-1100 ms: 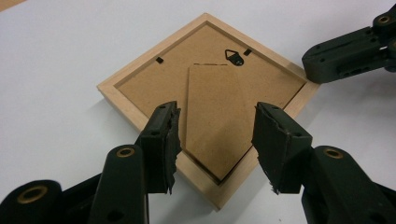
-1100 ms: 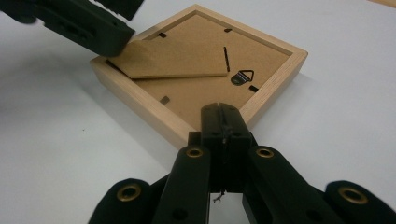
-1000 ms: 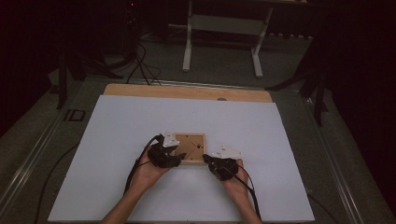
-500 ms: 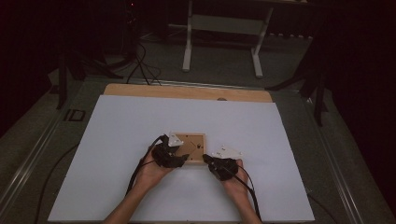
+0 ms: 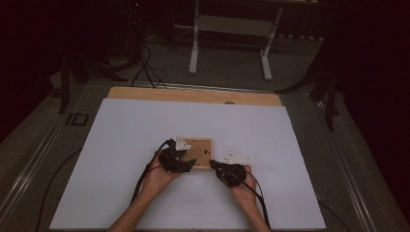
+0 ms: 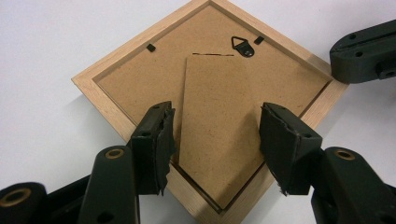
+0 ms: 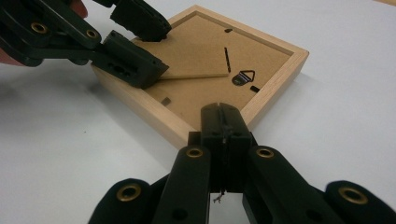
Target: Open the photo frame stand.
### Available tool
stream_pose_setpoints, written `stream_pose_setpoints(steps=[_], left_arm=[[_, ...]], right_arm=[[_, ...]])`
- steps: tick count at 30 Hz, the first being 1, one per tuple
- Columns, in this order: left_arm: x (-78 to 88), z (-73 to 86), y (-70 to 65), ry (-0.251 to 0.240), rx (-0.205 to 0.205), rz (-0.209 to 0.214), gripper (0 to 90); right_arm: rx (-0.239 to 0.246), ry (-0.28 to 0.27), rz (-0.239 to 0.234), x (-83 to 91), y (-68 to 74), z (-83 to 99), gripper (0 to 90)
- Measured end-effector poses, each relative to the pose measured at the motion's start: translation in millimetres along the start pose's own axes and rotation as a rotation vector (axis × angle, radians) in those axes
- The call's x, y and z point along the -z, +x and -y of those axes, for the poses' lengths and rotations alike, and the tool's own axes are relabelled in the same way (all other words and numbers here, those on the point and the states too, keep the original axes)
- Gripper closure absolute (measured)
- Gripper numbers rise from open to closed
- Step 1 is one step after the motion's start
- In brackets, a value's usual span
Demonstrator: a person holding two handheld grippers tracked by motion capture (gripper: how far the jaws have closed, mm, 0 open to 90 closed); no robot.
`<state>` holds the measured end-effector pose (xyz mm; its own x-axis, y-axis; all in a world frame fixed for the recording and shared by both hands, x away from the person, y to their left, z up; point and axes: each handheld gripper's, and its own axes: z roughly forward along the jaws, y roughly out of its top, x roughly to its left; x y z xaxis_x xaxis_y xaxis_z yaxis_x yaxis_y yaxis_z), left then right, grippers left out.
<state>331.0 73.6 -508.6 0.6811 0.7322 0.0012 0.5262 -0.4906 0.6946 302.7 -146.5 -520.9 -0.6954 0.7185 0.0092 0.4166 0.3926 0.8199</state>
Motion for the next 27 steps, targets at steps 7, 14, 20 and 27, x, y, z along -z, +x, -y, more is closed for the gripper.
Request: stream_pose_setpoints(steps=[7, 14, 20, 27], left_arm=[[-0.8, -0.5, -0.1, -0.003, 0.003, -0.001, 45.7], [-0.6, -1.9, -2.1, 0.000, -0.002, 0.001, 51.2], [0.7, -5.3, -2.7, 0.014, -0.008, -0.004, 51.2], [5.8, -12.4, -2.5, 0.004, 0.002, -0.004, 51.4]], right_arm=[[-0.001, 0.000, -0.002, 0.0, -0.1, 0.0, 89.8], [0.000, 0.001, -0.003, 0.2, -0.1, 0.0, 89.8], [-0.001, 0.000, -0.004, 0.2, -0.1, 0.1, 89.8], [0.001, 0.001, -0.005, 0.2, -0.2, 0.1, 89.8]])
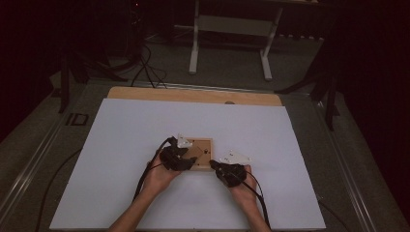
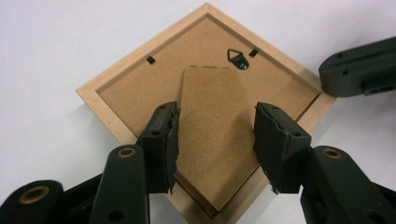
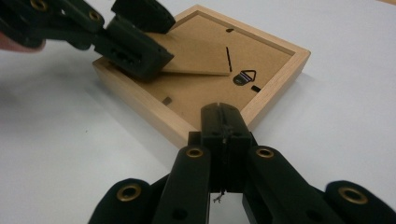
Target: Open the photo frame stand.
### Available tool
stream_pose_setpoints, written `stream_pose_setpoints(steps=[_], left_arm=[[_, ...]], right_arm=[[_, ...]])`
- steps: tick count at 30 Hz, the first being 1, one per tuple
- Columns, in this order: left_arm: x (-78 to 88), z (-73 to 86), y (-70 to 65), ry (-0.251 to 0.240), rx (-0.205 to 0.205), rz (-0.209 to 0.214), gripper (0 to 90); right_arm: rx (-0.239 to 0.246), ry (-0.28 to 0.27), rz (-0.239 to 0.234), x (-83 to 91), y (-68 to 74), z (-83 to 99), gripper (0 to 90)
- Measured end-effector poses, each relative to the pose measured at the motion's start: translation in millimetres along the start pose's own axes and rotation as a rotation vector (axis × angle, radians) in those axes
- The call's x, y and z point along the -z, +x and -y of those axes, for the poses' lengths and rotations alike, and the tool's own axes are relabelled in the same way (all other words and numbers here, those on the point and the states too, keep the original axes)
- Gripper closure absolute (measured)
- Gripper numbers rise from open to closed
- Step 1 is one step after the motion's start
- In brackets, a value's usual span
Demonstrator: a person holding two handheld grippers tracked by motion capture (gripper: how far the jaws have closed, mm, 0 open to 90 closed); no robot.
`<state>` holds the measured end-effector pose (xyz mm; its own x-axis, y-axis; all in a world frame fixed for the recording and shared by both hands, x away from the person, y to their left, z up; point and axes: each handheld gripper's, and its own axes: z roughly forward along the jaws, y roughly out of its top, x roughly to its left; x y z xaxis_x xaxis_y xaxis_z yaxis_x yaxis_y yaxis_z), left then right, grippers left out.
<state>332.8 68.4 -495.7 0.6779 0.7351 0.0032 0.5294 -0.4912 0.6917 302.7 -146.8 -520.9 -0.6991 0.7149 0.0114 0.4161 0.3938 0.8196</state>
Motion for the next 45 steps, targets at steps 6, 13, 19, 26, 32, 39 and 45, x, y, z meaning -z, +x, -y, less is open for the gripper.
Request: stream_pose_setpoints(steps=[6, 13, 19, 26, 32, 39, 45], left_arm=[[5.0, -10.8, -0.6, -0.009, -0.008, -0.005, 51.4], [5.7, -13.6, -1.8, -0.009, -0.009, -0.011, 51.3], [5.3, -12.0, 0.4, 0.002, 0.007, 0.007, 50.4], [6.2, -4.7, 7.4, -0.006, 0.077, 0.061, 45.1], [1.8, 2.1, 11.1, 0.031, 0.095, 0.093, 45.3], [-0.3, 2.7, 13.7, 0.047, 0.130, 0.125, 50.0], [0.5, 2.5, 16.2, 0.040, 0.150, 0.146, 50.4]], right_arm=[[0.002, -0.002, 0.002, -0.1, -0.1, 0.0, 89.8], [0.001, -0.001, 0.000, -0.1, -0.1, 0.0, 89.8], [0.001, -0.001, 0.002, -0.1, 0.1, 0.0, 89.8], [0.001, 0.000, 0.002, 0.0, 0.2, -0.1, 89.8], [-0.001, 0.001, 0.002, 0.0, 0.2, 0.0, 89.8], [0.000, 0.000, 0.002, 0.0, 0.2, 0.0, 89.8], [0.000, 0.000, 0.003, 0.0, 0.3, 0.0, 89.8]])
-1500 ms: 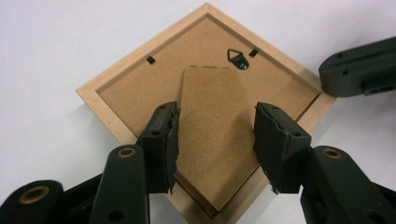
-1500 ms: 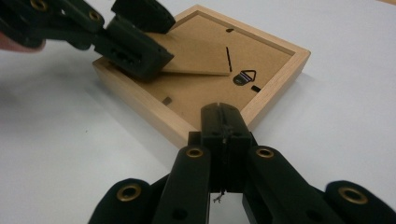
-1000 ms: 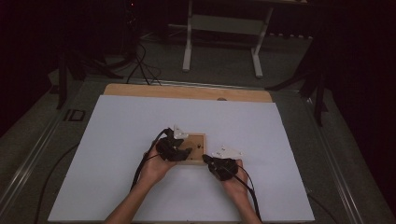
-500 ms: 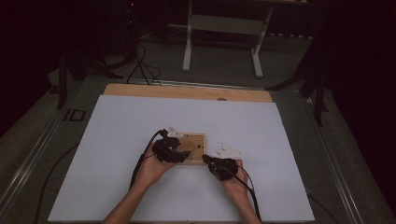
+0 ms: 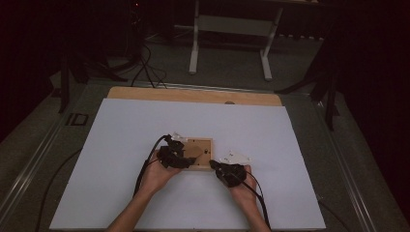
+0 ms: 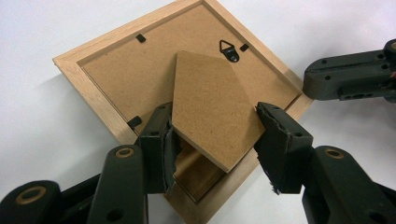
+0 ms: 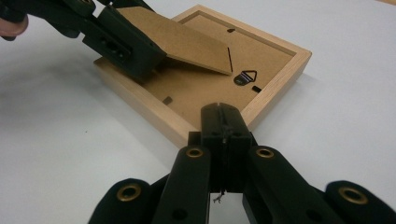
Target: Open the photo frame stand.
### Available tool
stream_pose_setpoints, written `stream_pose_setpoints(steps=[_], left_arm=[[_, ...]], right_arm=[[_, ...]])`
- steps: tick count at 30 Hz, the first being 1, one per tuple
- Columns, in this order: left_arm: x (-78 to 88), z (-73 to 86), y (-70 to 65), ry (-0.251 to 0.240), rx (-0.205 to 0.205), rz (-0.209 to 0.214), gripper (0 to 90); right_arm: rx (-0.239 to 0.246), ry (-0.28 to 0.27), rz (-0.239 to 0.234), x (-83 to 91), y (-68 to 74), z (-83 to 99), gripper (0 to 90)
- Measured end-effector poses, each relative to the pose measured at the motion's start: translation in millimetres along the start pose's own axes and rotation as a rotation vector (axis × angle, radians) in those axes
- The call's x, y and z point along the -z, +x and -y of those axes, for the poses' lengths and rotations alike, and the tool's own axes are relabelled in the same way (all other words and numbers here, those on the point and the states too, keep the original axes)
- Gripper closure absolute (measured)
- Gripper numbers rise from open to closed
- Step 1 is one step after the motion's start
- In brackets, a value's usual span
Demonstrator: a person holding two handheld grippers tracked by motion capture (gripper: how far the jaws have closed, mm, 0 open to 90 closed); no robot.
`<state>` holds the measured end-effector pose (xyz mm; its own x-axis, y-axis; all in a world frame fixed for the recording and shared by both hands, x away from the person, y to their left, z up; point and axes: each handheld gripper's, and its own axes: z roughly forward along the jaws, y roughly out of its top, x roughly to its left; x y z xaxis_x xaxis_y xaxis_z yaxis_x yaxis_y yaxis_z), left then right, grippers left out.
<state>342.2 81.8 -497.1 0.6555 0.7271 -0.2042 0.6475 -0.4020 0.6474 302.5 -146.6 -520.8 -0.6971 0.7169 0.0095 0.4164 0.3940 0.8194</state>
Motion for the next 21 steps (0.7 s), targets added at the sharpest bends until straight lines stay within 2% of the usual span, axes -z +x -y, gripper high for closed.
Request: stream_pose_setpoints(steps=[8, 11, 21], left_arm=[[-0.2, -0.6, 3.5, 0.005, 0.036, 0.045, 47.5], [0.6, -1.4, 5.8, -0.001, 0.068, 0.065, 47.7], [-0.4, -2.8, 10.2, -0.016, 0.123, 0.092, 51.0]], right_arm=[[-0.001, -0.002, -0.002, -0.1, -0.3, 0.1, 89.7], [-0.002, -0.001, -0.002, 0.0, -0.1, 0.1, 89.7], [-0.003, -0.001, -0.002, 0.0, -0.1, 0.1, 89.4]])
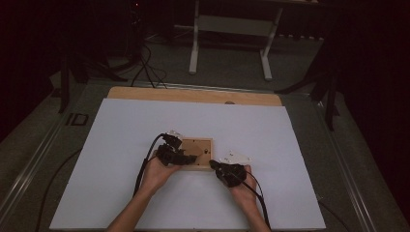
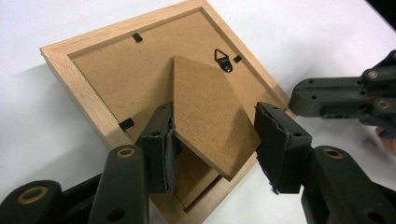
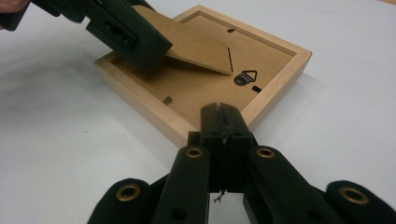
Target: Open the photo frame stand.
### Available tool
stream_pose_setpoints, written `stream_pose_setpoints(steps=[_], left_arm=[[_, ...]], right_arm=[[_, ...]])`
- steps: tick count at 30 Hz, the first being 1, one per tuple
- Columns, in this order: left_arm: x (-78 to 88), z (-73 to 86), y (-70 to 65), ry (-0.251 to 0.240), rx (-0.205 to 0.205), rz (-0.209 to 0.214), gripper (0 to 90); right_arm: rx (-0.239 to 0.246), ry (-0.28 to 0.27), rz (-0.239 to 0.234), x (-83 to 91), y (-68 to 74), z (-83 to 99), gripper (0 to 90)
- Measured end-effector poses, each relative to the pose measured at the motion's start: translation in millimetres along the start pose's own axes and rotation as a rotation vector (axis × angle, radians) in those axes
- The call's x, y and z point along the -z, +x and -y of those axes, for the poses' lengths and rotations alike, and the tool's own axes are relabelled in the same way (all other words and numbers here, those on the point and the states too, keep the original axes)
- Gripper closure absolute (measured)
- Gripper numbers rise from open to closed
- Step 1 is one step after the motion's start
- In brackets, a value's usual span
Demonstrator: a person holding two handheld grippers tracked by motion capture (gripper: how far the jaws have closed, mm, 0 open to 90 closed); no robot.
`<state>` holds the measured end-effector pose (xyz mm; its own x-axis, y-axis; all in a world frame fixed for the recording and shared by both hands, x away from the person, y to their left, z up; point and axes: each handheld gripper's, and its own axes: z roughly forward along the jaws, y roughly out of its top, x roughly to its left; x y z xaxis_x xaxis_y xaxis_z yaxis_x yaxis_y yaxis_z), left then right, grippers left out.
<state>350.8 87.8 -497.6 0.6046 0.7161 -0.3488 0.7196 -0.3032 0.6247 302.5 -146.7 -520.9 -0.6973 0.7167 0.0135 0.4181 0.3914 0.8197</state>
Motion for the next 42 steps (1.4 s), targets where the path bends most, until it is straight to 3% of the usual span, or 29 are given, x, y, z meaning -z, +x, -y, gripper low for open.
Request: stream_pose_setpoints(steps=[9, 25, 36, 42], left_arm=[[1.0, -1.7, 1.1, -0.009, 0.024, 0.017, 51.8], [0.6, -1.4, -6.6, -0.017, -0.017, -0.058, 53.1], [6.3, 1.9, -18.4, -0.044, -0.122, -0.110, 53.1], [8.7, 4.3, -22.1, -0.058, -0.157, -0.118, 53.2]], right_arm=[[0.001, 0.001, 0.000, 0.1, 0.1, -0.1, 88.9], [0.013, 0.013, -0.003, 1.5, -0.7, -1.0, 85.1], [0.002, -0.017, 0.000, 20.0, -3.7, -8.9, 76.7], [0.007, -0.036, 0.000, 32.6, -8.3, -17.6, 71.7]])
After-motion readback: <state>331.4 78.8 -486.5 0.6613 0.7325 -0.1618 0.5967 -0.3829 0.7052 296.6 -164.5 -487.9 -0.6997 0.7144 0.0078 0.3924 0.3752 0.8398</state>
